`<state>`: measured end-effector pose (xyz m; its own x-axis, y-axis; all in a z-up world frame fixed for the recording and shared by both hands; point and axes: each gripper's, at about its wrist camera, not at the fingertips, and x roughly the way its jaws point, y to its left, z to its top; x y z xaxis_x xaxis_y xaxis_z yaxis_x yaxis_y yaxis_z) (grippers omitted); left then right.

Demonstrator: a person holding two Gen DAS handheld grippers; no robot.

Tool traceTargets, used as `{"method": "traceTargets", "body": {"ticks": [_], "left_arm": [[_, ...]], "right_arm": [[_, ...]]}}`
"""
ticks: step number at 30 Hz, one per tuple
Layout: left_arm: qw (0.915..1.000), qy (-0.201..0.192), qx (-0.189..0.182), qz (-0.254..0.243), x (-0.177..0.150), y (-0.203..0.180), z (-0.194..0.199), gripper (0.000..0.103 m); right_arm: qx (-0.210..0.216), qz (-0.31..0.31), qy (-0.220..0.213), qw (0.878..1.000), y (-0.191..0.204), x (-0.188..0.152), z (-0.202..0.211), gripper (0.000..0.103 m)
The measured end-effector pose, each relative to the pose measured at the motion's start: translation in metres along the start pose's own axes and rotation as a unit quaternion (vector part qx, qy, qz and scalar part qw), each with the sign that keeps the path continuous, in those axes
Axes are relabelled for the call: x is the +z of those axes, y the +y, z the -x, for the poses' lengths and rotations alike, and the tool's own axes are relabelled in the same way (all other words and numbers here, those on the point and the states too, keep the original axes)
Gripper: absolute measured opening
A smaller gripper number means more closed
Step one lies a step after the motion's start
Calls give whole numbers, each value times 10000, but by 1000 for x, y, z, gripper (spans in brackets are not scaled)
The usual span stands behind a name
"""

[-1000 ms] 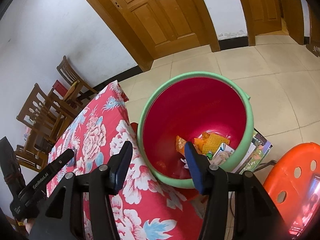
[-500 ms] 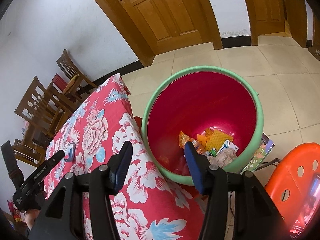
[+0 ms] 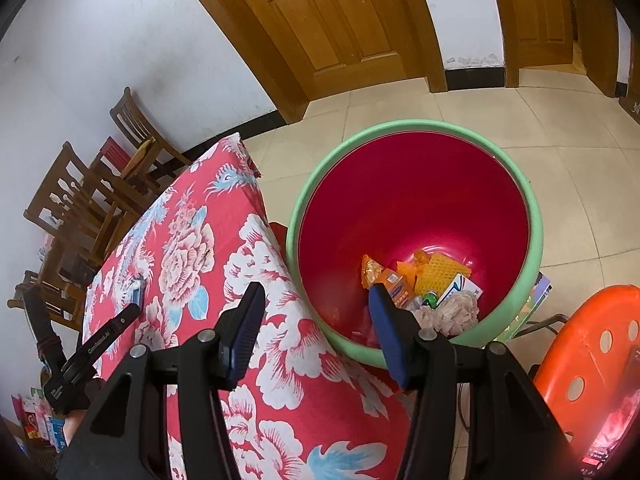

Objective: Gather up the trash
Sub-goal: 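Move left gripper to the blue plastic toy and grasp it, then carry the blue toy over the red bin and open left gripper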

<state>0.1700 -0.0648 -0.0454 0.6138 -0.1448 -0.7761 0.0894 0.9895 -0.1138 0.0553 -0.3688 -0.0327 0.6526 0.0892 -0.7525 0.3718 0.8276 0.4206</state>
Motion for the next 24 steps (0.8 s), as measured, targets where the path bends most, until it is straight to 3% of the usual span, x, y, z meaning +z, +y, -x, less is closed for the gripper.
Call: {"method": "traceTargets", "body": {"ticks": [8, 18, 24], "left_arm": [[10000, 65, -24, 22, 2, 5, -12, 18], [9997, -64, -223, -85, 1, -4, 3, 18], [9982, -155, -526, -223, 0, -22, 23, 18]], "right_arm": [[-27, -10, 32, 10000, -2, 0, -2, 56], [-9, -31, 3, 10000, -3, 0, 0, 56], [10, -73, -73, 9999, -8, -1, 6, 56]]}}
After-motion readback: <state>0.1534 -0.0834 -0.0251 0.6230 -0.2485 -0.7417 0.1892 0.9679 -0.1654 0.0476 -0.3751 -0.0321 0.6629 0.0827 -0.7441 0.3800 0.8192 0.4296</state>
